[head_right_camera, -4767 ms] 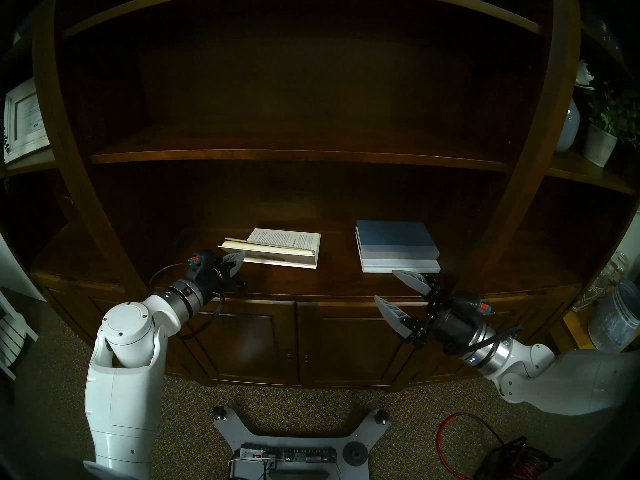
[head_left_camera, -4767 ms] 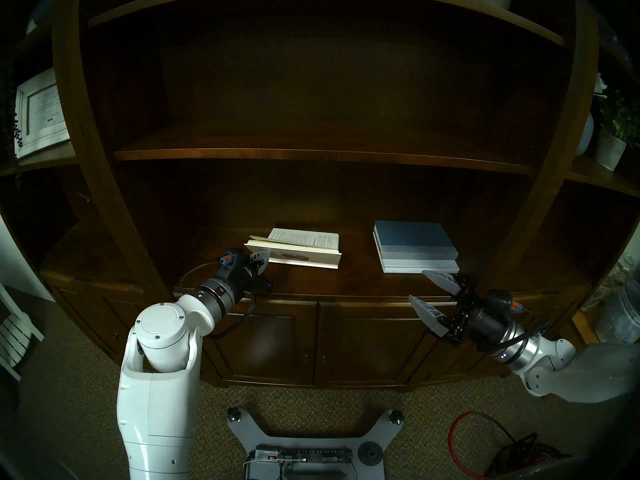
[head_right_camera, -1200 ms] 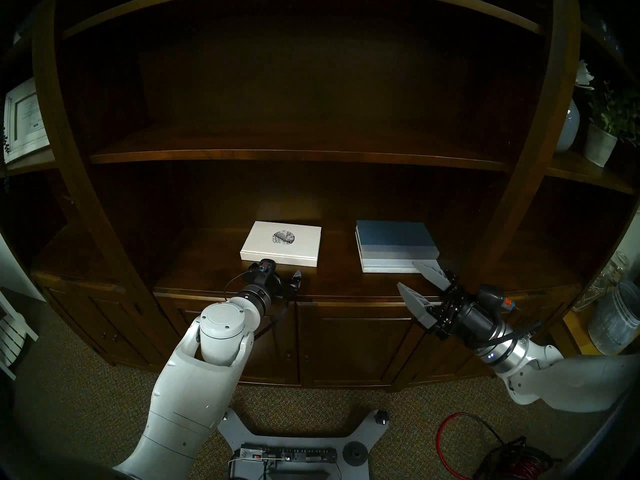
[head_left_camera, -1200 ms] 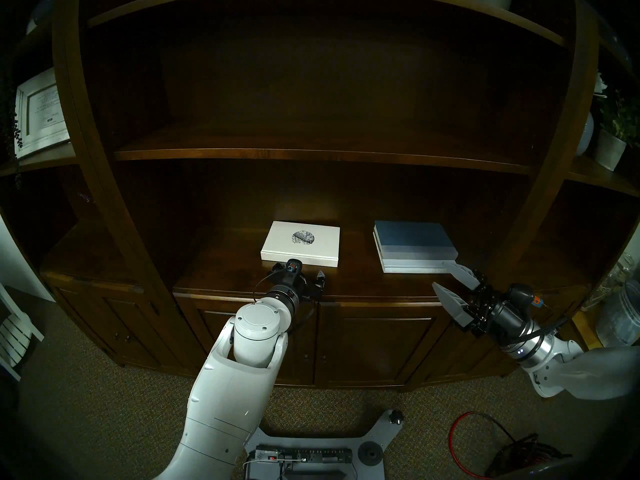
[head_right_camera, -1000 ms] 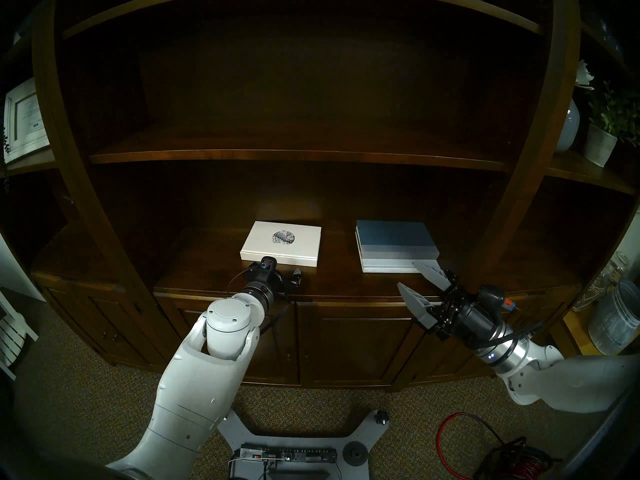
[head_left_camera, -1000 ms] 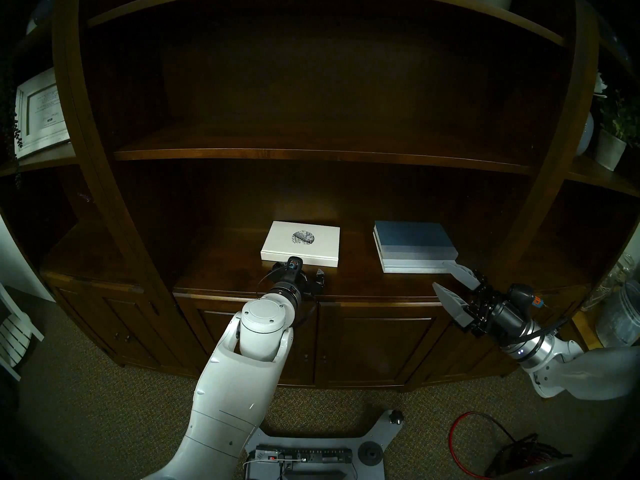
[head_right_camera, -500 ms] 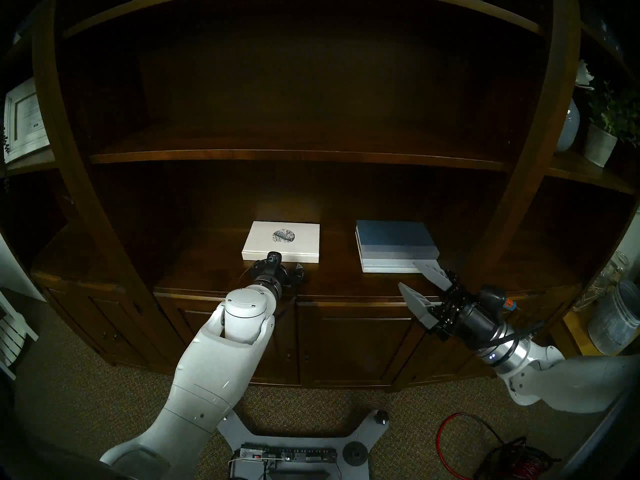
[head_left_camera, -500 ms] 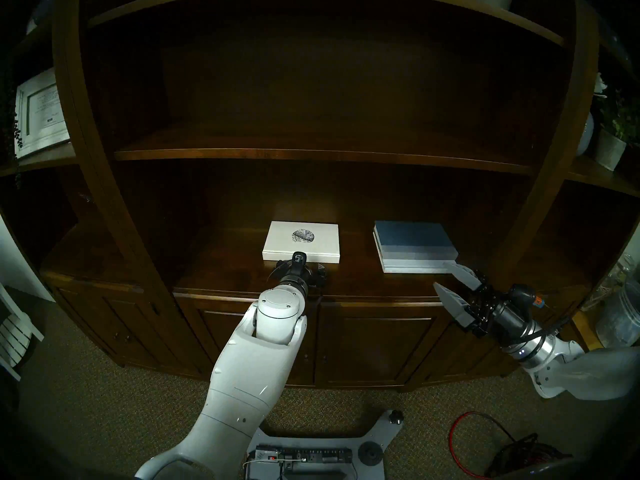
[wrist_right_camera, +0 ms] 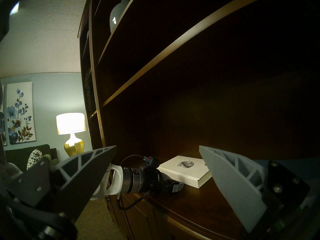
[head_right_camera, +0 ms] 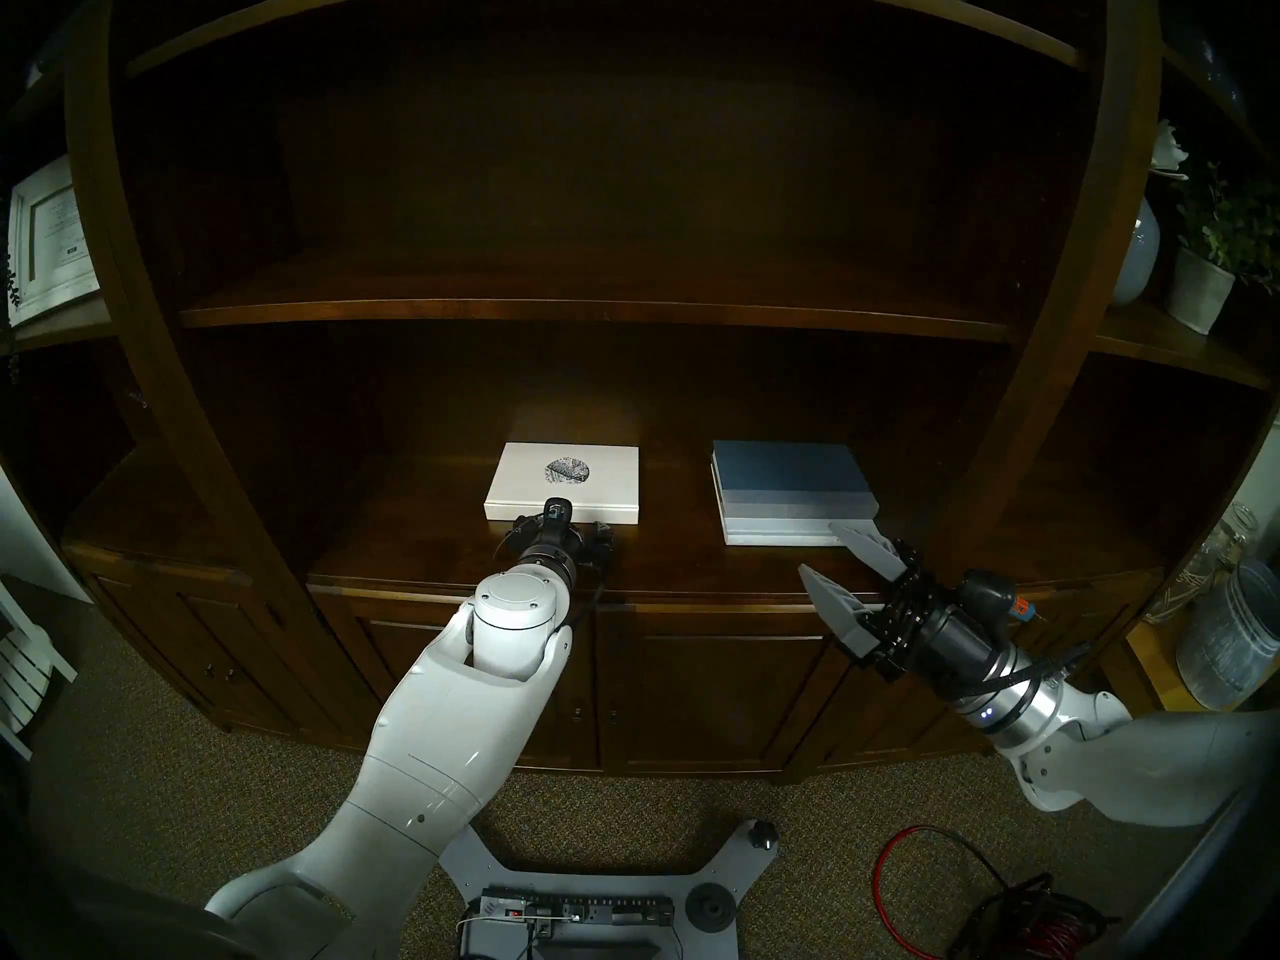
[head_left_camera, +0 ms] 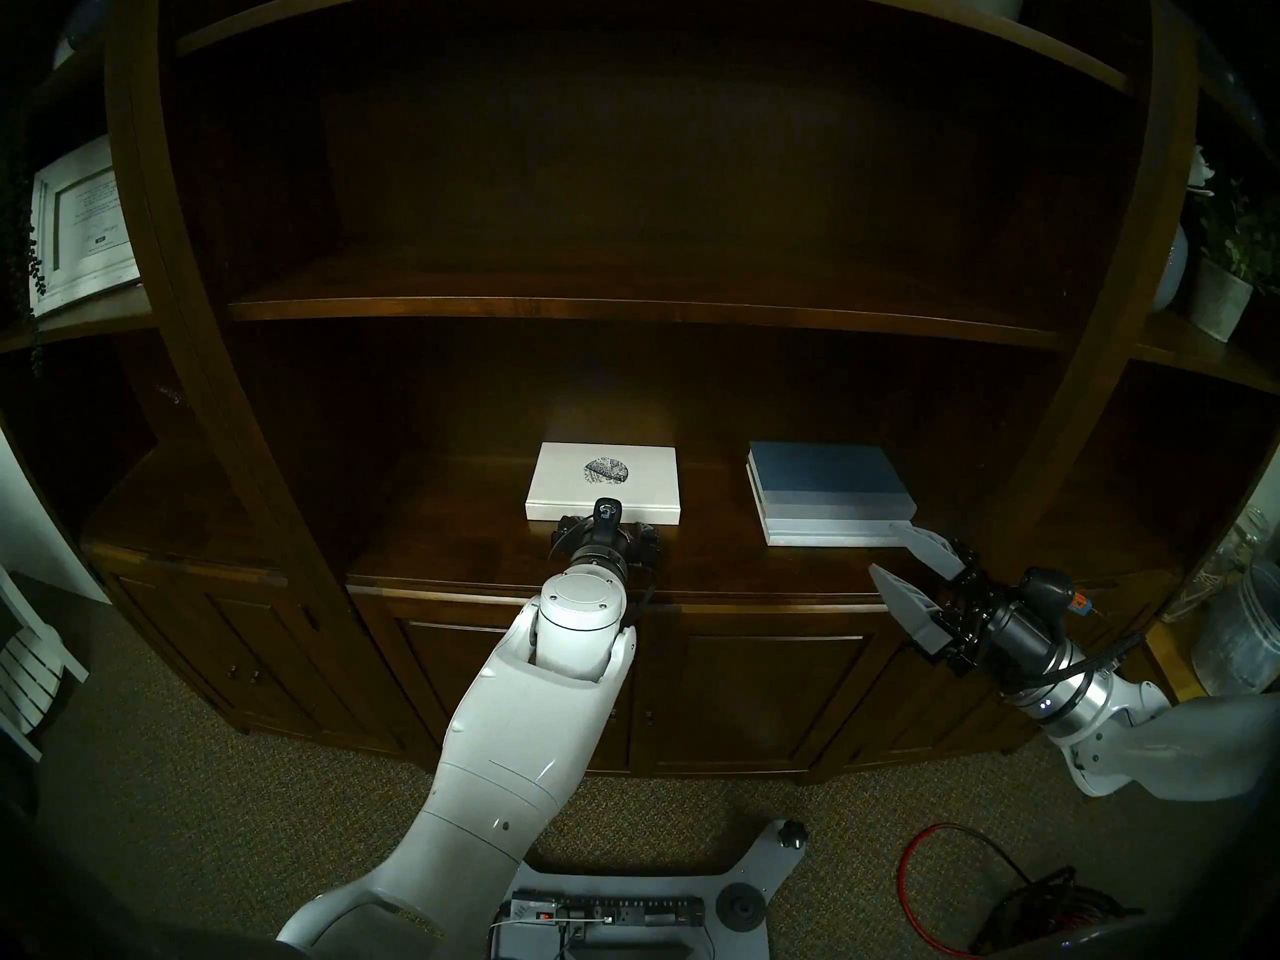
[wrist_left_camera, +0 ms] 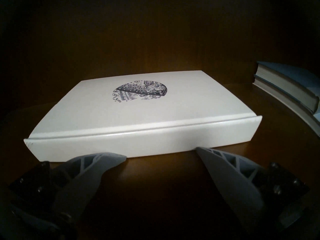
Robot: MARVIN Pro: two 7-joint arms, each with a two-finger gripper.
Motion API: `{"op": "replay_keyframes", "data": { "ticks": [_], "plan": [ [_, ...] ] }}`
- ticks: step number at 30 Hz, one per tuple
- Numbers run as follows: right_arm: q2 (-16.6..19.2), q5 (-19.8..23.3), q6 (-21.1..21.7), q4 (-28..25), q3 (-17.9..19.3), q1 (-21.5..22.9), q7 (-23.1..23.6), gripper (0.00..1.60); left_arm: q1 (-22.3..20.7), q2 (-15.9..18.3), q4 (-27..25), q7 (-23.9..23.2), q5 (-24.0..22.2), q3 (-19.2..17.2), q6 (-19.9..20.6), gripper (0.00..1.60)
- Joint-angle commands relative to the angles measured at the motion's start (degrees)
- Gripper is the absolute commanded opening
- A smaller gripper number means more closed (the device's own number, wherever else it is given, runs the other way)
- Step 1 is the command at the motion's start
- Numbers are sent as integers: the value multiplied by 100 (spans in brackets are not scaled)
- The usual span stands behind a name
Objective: Close the books and align them horizontally on the shelf
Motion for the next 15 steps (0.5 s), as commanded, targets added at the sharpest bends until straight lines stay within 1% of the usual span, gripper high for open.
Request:
{"op": "replay_keyframes", "data": {
  "ticks": [1, 2, 4, 5, 9, 13, 15],
  "plan": [
    [35, -52, -58, -72, 168, -5, 209, 160, 82, 268, -649, -221, 112, 160, -249, 160],
    [35, -52, -58, -73, 160, -3, 180, 160, 81, 305, -655, -236, 111, 139, -281, 160],
    [36, -53, -58, -73, 154, -10, 140, 160, 133, 416, -845, -247, 122, 79, -324, 160],
    [36, -54, -58, -73, 150, -13, 125, 160, 101, 450, -813, -251, 133, 50, -365, 160],
    [36, -69, -58, -69, 130, -18, 76, 160, 155, 660, -1121, -312, 160, -77, -482, 160],
    [36, -91, -58, -66, 118, -19, 51, 160, 209, 863, -1309, -359, 177, -275, -576, 160],
    [36, -108, -58, -66, 115, -18, 47, 160, 286, 1002, -1501, -403, 178, -399, -622, 160]
  ]
}}
